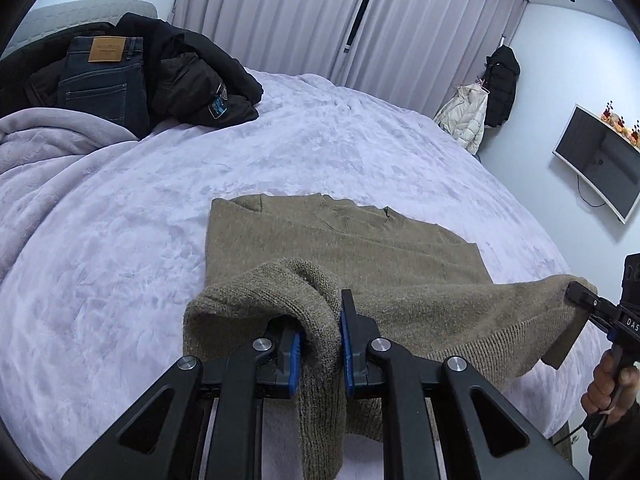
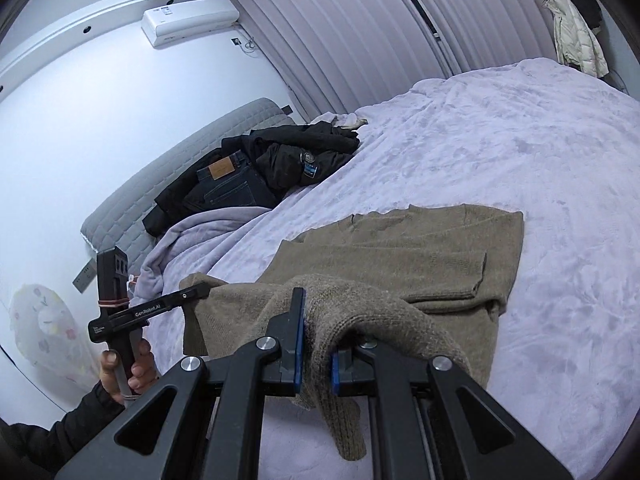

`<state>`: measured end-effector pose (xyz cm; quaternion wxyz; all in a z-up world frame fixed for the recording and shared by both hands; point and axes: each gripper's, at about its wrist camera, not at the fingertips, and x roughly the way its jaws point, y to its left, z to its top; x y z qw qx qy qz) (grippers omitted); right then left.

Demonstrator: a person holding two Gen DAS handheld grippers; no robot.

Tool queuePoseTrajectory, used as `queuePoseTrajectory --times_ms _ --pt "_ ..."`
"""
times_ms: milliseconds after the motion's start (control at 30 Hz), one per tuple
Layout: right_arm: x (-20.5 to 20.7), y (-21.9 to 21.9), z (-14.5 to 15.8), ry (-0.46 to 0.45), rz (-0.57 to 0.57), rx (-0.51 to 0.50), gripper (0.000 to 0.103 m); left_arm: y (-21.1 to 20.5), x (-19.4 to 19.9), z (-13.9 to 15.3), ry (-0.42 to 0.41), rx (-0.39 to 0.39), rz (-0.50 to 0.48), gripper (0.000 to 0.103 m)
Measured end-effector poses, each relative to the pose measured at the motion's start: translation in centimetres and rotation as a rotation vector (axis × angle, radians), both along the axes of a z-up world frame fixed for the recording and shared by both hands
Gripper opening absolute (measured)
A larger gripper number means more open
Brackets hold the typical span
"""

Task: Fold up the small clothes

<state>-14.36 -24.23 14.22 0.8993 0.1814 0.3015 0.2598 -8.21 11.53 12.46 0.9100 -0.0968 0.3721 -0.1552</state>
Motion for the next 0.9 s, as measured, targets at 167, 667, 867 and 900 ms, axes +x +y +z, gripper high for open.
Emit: queuePoseTrajectory --times_ms 167,667,867,900 --pt "4.9 -1.1 -0.9 0.038 -0.037 0.011 0.010 -0.7 5.3 -0.4 0.028 -0.006 -0.003 0.017" --pt "16.6 -3.0 -11.6 0.335 -0.194 0.054 0.018 1.2 14.9 -10.5 0.316 -0.177 0.023 0.030" --pt "12.4 -3.4 -9.4 0.257 -0.201 0.027 0.086 1.5 10.2 -8.2 0.224 -0.186 0.002 0.100" --pt "11.6 -3.1 -9.0 0.234 -0.190 0.027 0.086 1.1 9.9 -8.2 0.230 -0.178 -0.020 0.100"
